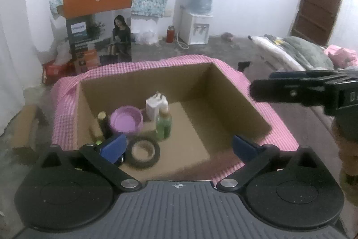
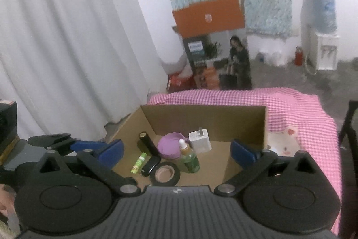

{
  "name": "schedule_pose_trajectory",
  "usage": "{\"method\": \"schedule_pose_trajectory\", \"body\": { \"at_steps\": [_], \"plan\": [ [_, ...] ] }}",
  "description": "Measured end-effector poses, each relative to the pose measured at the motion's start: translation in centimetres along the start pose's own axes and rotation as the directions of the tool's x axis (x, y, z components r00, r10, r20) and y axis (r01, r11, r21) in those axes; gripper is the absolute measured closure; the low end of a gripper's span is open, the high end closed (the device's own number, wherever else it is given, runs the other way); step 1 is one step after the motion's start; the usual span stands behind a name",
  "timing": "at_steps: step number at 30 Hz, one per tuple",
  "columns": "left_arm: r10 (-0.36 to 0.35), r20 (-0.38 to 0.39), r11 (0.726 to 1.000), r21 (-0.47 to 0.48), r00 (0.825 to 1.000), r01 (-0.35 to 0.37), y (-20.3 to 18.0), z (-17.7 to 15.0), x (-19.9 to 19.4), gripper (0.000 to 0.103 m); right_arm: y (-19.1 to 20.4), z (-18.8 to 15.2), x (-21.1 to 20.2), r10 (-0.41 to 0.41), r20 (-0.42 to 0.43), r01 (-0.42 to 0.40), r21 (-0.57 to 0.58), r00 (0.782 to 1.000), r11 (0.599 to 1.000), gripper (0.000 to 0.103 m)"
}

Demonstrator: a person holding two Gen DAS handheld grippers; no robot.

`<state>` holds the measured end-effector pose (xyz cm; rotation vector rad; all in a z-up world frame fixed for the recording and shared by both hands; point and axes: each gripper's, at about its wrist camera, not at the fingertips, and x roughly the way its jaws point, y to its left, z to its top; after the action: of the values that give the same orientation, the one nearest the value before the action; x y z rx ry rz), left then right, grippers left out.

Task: Organize rigid objects
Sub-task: 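Open the right gripper to release the bottle and withdraw, then grasp the gold-lidded round jar with the right gripper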

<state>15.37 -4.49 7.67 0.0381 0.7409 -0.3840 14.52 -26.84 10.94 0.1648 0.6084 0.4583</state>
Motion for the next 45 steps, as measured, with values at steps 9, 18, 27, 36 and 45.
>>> {"method": "schedule_pose_trajectory", "body": {
  "at_steps": [9,18,27,36,45],
  "plan": [
    [0.023,0.025,1.000,0.000,0.999,-0.023,-0.4,-5.4,-3.7,0.000,4.7,-4.5,-5.4,-0.095,0.076,0.099,-0.055,0.993,0.994,0.000],
    [0.050,-0.020,0.999,0.007,0.999,-0.050,-0.3,-10.3,-2.5,0.000,11.0,-6.7,-8.1,-0.347,0.185,0.390,-0.312,0.920,0.866,0.000],
    [0.059,-0.003,0.998,0.018,0.998,-0.058,-0.2,-13.6,0.2,0.001,10.6,-9.0,-4.1,-0.132,-0.024,0.123,-0.229,0.991,0.966,0.000],
    [0.070,-0.040,0.998,-0.002,0.997,-0.070,1.2,-13.7,3.6,0.017,4.6,-11.4,7.7,0.077,-0.296,-0.015,0.207,0.952,0.978,0.001],
    [0.046,-0.082,0.998,-0.030,0.996,-0.049,1.6,-13.4,5.4,0.033,3.3,-12.7,12.1,0.237,-0.369,-0.094,0.366,0.899,0.926,0.030]
  ]
}}
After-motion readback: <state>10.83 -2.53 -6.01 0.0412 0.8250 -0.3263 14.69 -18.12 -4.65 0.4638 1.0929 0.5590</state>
